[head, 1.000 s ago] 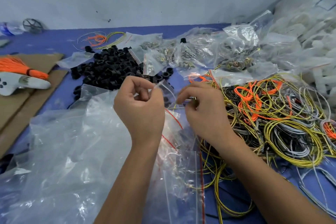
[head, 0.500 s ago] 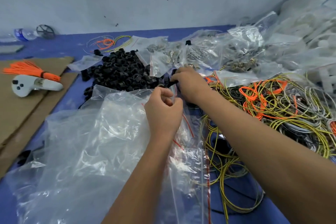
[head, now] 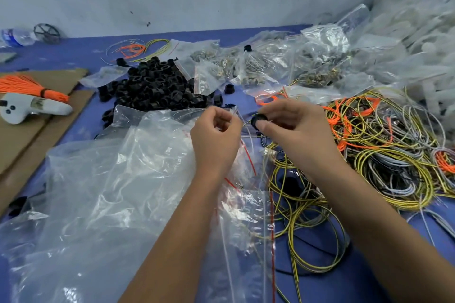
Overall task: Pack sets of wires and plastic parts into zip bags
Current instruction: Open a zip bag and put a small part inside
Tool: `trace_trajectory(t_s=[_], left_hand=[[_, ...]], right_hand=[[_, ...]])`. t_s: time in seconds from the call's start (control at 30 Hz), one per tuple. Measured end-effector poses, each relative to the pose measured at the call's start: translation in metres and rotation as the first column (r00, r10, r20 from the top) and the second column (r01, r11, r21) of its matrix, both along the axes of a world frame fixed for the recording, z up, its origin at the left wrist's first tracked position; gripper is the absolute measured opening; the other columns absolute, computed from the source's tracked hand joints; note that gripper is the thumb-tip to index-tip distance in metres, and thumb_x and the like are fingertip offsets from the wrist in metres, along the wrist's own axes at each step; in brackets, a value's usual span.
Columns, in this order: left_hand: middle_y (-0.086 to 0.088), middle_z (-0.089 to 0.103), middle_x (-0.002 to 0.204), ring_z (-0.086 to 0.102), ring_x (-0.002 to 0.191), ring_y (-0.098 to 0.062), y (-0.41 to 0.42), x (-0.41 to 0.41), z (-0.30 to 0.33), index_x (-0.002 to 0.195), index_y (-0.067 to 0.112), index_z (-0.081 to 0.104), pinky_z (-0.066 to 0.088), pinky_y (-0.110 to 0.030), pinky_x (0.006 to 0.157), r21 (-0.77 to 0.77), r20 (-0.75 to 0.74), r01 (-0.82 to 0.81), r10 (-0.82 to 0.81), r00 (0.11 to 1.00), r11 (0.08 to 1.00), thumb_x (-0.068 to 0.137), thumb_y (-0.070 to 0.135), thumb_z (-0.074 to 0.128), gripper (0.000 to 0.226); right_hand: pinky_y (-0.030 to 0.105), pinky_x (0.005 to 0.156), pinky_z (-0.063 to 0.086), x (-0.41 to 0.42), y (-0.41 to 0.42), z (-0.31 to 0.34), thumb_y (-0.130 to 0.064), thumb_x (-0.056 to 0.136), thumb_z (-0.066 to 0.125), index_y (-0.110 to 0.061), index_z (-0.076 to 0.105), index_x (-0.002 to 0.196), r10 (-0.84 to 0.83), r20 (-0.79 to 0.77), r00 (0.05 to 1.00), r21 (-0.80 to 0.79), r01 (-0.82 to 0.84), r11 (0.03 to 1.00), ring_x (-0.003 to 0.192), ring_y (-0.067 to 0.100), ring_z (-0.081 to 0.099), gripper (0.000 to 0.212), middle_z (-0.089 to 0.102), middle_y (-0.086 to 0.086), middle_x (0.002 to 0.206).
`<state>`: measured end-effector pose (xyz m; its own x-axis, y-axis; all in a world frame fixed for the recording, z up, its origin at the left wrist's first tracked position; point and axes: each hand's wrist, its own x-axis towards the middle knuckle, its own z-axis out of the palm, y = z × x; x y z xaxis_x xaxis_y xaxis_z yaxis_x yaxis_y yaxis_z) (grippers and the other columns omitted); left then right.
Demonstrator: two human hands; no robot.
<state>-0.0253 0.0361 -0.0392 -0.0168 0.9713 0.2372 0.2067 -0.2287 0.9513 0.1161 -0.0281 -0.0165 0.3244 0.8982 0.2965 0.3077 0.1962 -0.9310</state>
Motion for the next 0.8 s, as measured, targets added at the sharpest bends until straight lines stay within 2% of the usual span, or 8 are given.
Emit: trace_trajectory(t_s=[0.1,0.2,0.27,0.4,0.53,0.63,0.73,0.8], left_hand=[[0.004,0.06,0.064,0.054,0.06,-0.013,0.0,0.002,-0.001,0.074,0.016,0.062,0.046,-0.025,0.058,-0.004,0.034,0.049,-0.049,0.998,0.999,0.089,0.017,0.073,0.019],[0.008,0.059,0.063,0.051,0.059,-0.006,-0.003,0.005,0.001,0.073,0.015,0.064,0.043,-0.019,0.058,0.045,0.08,0.051,-0.055,0.995,0.998,0.088,0.015,0.073,0.018],[0.008,0.059,0.061,0.051,0.056,-0.005,-0.007,0.006,0.003,0.073,0.017,0.066,0.043,-0.02,0.056,0.148,0.059,0.055,-0.064,0.996,0.988,0.087,0.014,0.072,0.015],[0.006,0.058,0.061,0.056,0.056,-0.013,-0.017,0.009,0.008,0.075,0.017,0.068,0.046,-0.032,0.054,0.438,-0.151,0.107,-0.044,0.988,0.892,0.086,0.015,0.071,0.012],[0.007,0.058,0.063,0.055,0.059,-0.012,-0.022,0.011,0.011,0.075,0.015,0.067,0.044,-0.032,0.057,0.55,-0.131,0.055,0.021,0.991,0.833,0.086,0.012,0.072,0.013],[0.008,0.059,0.063,0.056,0.058,-0.015,-0.022,0.012,0.011,0.075,0.015,0.068,0.045,-0.034,0.055,0.543,-0.067,-0.031,0.08,0.995,0.839,0.088,0.015,0.071,0.013],[0.006,0.061,0.062,0.06,0.056,-0.02,-0.023,0.015,0.013,0.076,0.017,0.069,0.048,-0.039,0.052,0.443,0.036,-0.092,0.084,0.996,0.892,0.087,0.016,0.07,0.012],[0.005,0.062,0.061,0.061,0.056,-0.021,-0.023,0.015,0.015,0.075,0.018,0.069,0.05,-0.04,0.052,0.391,0.082,-0.108,0.082,0.993,0.914,0.087,0.017,0.069,0.012]], right_hand=[[0.023,0.065,0.056,0.0,-0.012,-0.009,0.001,0.084,0.08,-0.011,0.076,0.093,0.065,-0.199,0.978,-0.016,-0.069,0.997,0.07,0.014,0.073,0.016,0.078,0.004,0.082],[0.028,0.061,0.059,-0.001,-0.01,-0.016,0.002,0.084,0.081,-0.007,0.073,0.091,0.065,-0.238,0.969,-0.011,-0.069,0.998,0.063,0.025,0.074,0.013,0.076,0.01,0.077],[0.03,0.06,0.06,-0.001,-0.008,-0.02,0.001,0.084,0.081,-0.007,0.074,0.089,0.055,-0.239,0.969,-0.012,-0.059,0.998,0.062,0.029,0.075,0.012,0.076,0.012,0.076],[0.033,0.07,0.062,-0.002,-0.005,-0.026,0.006,0.089,0.073,-0.007,0.077,0.095,0.149,-0.185,0.971,0.028,-0.147,0.989,0.078,0.023,0.077,0.015,0.078,0.012,0.086],[0.031,0.082,0.057,-0.006,-0.005,-0.023,0.021,0.091,0.052,0.002,0.075,0.103,0.333,-0.038,0.942,0.042,-0.331,0.943,0.092,0.012,0.069,0.032,0.077,0.013,0.096],[0.031,0.081,0.059,-0.009,-0.01,-0.018,0.022,0.086,0.05,-0.001,0.077,0.102,0.24,0.164,0.957,0.107,-0.259,0.96,0.095,0.014,0.072,0.039,0.077,0.002,0.104],[0.029,0.094,0.056,-0.014,-0.011,-0.015,0.02,0.084,0.052,-0.009,0.075,0.118,0.121,0.393,0.912,0.15,-0.194,0.969,0.116,0.01,0.067,0.05,0.075,-0.002,0.12],[0.034,0.098,0.054,-0.015,-0.01,-0.017,0.02,0.084,0.053,-0.007,0.075,0.118,0.137,0.456,0.879,0.15,-0.227,0.962,0.121,0.013,0.066,0.048,0.072,0.001,0.126]])
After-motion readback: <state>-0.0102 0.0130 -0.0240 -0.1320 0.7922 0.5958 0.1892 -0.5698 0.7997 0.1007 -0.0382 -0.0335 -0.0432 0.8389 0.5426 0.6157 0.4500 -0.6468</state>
